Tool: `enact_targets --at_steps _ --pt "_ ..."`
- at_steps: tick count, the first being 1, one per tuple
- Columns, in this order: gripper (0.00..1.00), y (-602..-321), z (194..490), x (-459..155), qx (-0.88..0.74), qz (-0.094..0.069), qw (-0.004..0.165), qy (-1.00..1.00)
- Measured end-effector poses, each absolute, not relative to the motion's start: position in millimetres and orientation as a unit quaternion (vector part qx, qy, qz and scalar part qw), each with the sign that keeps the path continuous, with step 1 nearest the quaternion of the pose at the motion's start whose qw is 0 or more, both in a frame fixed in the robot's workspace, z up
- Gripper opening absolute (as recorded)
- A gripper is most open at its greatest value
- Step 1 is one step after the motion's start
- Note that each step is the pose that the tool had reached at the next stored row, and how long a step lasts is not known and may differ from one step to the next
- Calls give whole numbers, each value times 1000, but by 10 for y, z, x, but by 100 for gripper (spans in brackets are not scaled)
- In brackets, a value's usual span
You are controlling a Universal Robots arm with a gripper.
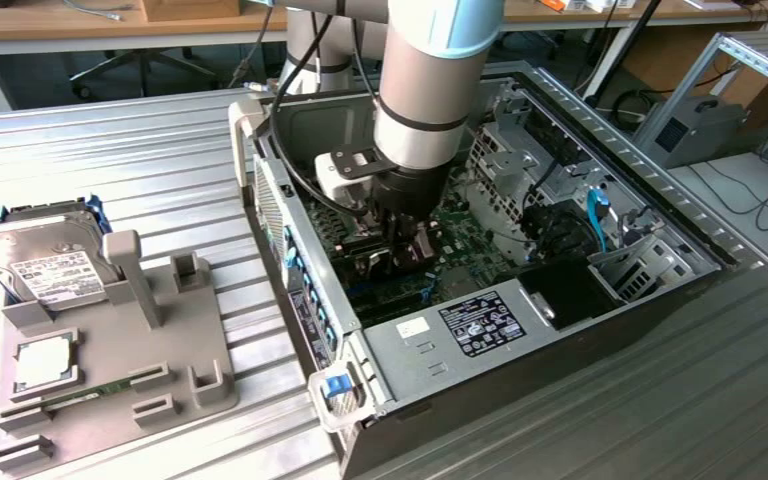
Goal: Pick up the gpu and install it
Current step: 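Insert the gpu into the slot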
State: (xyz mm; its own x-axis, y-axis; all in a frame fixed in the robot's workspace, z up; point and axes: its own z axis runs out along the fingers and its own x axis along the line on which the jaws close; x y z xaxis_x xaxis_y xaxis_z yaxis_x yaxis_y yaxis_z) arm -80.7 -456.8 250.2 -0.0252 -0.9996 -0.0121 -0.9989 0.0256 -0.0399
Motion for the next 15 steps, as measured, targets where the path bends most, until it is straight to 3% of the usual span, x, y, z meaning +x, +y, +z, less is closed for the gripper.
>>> enact_targets --at_steps 15 --pt "27 -4568 2490 -816 -698 -11 19 716"
